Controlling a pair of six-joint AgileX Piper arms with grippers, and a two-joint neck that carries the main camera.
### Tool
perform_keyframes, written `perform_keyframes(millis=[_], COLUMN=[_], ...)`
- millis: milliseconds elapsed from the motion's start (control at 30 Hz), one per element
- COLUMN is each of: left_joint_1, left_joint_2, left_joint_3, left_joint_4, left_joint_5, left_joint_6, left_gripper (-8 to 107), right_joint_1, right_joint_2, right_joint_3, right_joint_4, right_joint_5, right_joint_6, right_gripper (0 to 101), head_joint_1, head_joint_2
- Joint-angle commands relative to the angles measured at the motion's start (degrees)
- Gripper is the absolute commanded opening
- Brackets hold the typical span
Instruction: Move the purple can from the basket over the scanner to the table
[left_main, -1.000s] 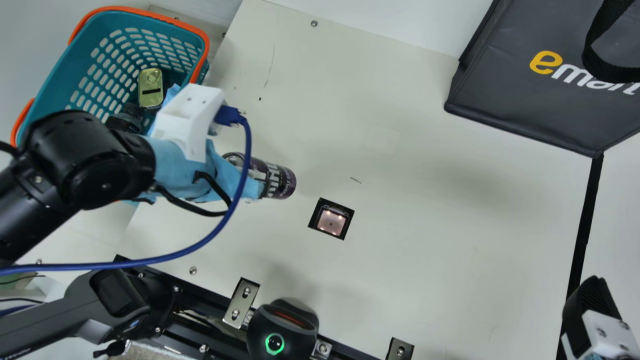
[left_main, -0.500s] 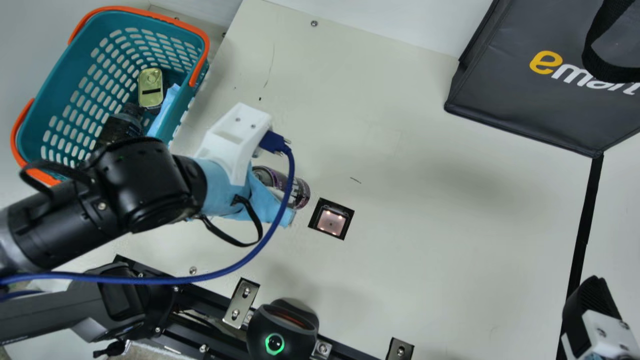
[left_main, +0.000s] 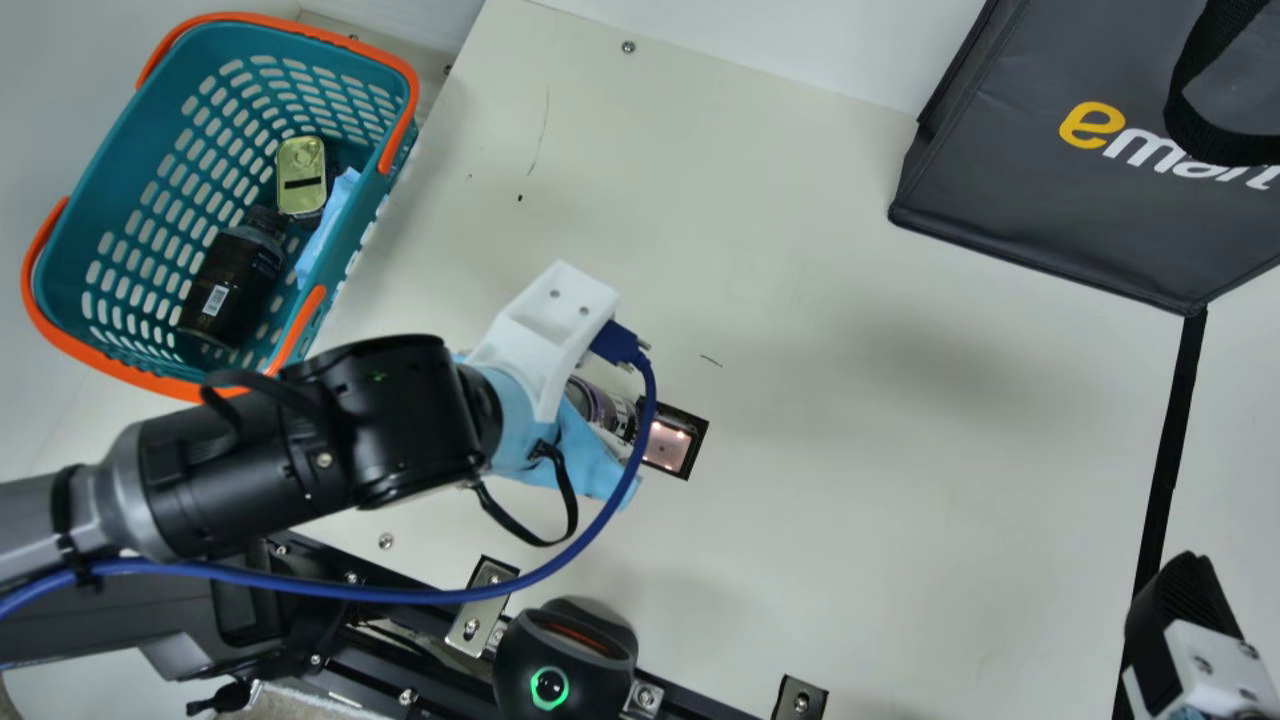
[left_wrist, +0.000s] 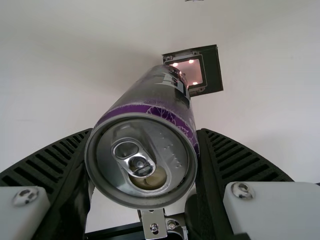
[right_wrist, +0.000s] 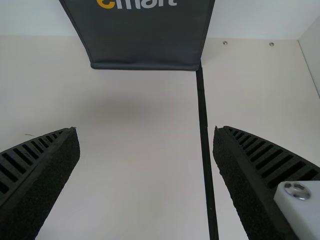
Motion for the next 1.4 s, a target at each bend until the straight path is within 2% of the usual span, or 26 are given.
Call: perform_keyframes(millis=[0, 433, 933, 1367], left_joint_1=[-0.8, -4.7, -5.7, -5.5], left_joint_2=[0.7, 3.3, 5.6, 7.0], left_joint_3=[-0.2, -1.3, -2.1, -2.9], left_joint_4=[0.2, 1.5, 1.7, 0.6], left_joint_5=[0.0, 0.0, 0.0, 0.0], left_joint_6=[-0.5, -2.4, -2.3, -1.9], left_gripper=[-8, -8, -8, 35], right_joint_1=[0.0, 0.0, 0.0, 0.0], right_joint_2=[0.0, 0.0, 0.0, 0.0], right_joint_3=[0.0, 0.0, 0.0, 0.0], right_joint_4=[0.0, 0.0, 0.0, 0.0], right_joint_5=[0.0, 0.0, 0.0, 0.0], right_joint_6=[0.0, 0.0, 0.0, 0.0], right_gripper=[95, 95, 95, 95], head_joint_1=[-1.7, -1.7, -1.7, -1.7], head_joint_2=[0.2, 0.2, 0.2, 0.2])
